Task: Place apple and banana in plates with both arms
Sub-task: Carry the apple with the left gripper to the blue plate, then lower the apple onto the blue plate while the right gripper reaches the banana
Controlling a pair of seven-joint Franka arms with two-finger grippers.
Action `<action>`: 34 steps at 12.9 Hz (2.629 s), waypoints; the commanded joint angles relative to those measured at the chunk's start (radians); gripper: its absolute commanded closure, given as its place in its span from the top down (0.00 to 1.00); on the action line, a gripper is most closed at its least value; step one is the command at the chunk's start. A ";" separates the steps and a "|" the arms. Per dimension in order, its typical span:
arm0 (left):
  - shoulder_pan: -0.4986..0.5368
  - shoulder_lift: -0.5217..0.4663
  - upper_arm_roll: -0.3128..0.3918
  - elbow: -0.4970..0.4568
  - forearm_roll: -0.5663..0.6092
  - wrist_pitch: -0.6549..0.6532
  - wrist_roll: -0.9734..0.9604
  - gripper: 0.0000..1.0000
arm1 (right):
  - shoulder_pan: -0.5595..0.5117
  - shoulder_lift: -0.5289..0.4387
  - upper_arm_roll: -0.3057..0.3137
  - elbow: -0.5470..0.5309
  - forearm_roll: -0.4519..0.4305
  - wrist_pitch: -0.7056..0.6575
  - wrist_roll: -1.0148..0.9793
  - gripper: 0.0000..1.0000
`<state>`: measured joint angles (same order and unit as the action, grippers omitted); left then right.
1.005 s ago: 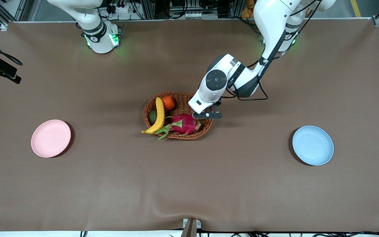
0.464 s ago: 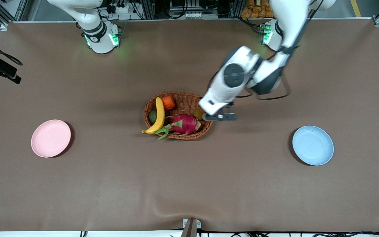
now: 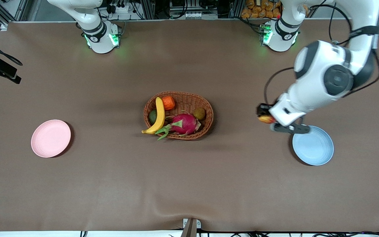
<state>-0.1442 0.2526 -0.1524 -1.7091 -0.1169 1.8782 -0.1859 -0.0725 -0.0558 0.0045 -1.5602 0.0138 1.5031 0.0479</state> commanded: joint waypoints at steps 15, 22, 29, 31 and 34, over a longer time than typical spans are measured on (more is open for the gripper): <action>0.282 0.135 -0.013 -0.017 -0.004 0.030 0.196 0.00 | 0.178 0.149 0.014 0.026 0.181 0.032 0.015 1.00; 0.366 0.212 -0.015 -0.015 -0.116 0.050 0.353 0.00 | 0.531 0.296 0.014 0.016 0.181 0.167 0.163 1.00; 0.445 0.292 -0.015 0.014 -0.221 0.053 0.523 0.00 | 0.695 0.375 0.012 -0.009 0.169 0.287 0.401 1.00; 0.452 0.335 -0.012 0.074 -0.219 0.052 0.583 0.00 | 0.698 0.375 0.012 -0.055 0.170 0.347 0.405 1.00; 0.492 0.410 -0.012 0.134 -0.228 0.052 0.675 0.00 | 0.708 0.390 0.012 -0.070 0.170 0.362 0.405 1.00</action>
<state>0.3173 0.5989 -0.1536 -1.6383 -0.3178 1.9397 0.4282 0.6171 0.3335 0.0276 -1.6198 0.1862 1.8543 0.4340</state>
